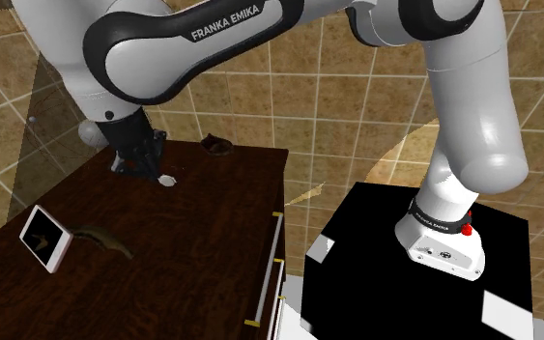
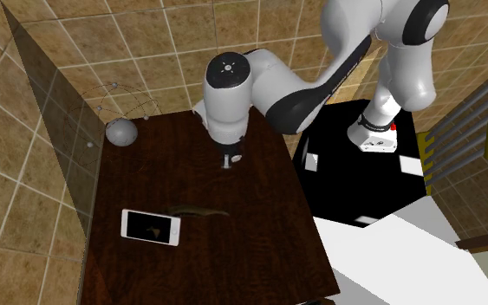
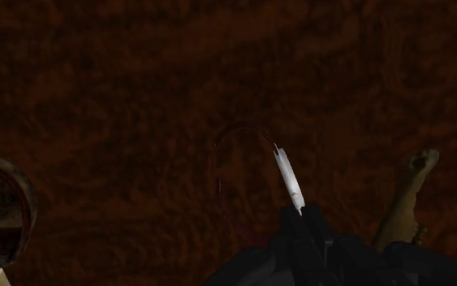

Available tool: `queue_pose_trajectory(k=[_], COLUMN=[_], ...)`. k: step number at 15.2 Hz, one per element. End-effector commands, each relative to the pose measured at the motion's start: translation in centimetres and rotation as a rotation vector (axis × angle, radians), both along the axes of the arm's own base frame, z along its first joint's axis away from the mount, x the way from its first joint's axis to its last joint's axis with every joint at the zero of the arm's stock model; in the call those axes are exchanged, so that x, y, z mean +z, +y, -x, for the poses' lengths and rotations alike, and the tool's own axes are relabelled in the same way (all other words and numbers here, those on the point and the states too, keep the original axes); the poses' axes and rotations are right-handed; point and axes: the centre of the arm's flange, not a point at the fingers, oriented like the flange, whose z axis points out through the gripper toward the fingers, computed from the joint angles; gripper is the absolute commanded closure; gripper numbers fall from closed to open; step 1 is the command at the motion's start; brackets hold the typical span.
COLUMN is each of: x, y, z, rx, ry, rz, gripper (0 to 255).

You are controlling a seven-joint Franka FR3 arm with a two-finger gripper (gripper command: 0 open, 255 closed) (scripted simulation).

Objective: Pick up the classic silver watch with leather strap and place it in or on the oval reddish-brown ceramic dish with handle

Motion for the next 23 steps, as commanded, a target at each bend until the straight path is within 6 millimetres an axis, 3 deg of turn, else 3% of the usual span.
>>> queue_pose_trajectory(k=[1, 21, 23], x=[0.4, 1.8, 0.7], y=[-2.2, -25.5, -25.5], z=[-1.4, -15.3, -15.3], rx=[0.001, 0.001, 0.001], ry=[0.000, 0.000, 0.000], rz=[0.000, 0.000, 0.000], gripper=[255, 255, 255])
